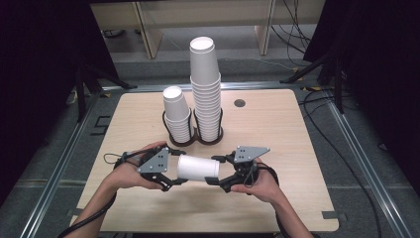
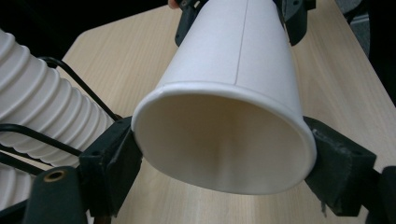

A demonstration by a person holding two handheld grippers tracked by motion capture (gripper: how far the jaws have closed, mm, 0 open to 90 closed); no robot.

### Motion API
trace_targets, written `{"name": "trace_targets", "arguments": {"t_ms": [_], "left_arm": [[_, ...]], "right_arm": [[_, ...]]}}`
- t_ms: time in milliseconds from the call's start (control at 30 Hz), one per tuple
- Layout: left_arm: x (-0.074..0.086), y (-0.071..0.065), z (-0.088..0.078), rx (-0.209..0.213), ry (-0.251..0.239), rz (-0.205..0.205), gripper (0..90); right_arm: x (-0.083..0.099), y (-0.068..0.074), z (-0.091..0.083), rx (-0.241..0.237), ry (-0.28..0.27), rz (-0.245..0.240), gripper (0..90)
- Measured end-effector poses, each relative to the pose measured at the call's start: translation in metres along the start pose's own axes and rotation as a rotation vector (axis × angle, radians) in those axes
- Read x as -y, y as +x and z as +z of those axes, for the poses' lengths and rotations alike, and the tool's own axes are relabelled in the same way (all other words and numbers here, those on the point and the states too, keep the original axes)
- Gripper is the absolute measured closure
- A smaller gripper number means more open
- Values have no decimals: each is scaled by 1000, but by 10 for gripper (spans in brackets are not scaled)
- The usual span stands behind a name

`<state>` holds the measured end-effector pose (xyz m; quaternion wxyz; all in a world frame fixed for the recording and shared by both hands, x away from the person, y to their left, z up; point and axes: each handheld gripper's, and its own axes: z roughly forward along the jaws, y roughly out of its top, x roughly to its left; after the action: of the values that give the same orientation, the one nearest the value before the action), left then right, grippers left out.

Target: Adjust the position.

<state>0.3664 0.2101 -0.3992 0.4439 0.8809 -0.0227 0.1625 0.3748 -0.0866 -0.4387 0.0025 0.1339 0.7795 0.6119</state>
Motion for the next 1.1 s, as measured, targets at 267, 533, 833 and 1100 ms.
{"name": "trace_targets", "arguments": {"t_ms": [267,533,833,1100], "left_arm": [[-7,-1,3,6,77,56,189],[-17,5,1,12,149,104,193],[-25,8,6,53,270,148,197],[-40,13,7,92,413,193,197]], "right_arm": [[-2,1,-1,38,23,-27,185],[-8,3,-3,44,13,-30,177],[-14,4,-5,93,69,-79,175],[-24,10,1,113,165,-118,188]]}}
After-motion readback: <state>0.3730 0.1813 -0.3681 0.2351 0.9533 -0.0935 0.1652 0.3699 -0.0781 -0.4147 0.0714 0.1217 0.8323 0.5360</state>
